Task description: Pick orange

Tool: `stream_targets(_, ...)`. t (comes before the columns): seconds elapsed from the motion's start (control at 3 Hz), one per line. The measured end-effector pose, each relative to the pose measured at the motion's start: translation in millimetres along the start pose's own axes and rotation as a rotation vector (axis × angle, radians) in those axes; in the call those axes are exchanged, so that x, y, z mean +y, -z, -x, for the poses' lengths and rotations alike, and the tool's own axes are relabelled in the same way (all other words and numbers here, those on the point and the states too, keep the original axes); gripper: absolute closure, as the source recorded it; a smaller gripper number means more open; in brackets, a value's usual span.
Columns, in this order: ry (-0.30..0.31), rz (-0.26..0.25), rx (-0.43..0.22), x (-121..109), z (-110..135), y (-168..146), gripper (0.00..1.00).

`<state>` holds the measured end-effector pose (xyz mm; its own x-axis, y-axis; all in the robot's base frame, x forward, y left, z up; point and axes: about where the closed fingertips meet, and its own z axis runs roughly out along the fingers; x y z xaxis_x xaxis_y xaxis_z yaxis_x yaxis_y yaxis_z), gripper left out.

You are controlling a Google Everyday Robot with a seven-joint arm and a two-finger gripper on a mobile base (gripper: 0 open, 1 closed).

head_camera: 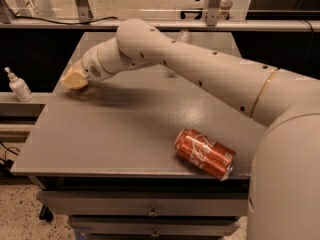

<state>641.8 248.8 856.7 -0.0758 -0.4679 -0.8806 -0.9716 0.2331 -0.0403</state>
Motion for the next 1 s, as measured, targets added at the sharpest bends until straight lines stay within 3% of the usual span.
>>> stream_targets(0.33,0.002,0.000,-0.042,6,14,17,1.00)
stream_targets(0.67,0.013,0.029,-0.102,17,34,45,1.00)
stream_targets(1.0,0.012,0.100,-0.157,35,42,81,1.00)
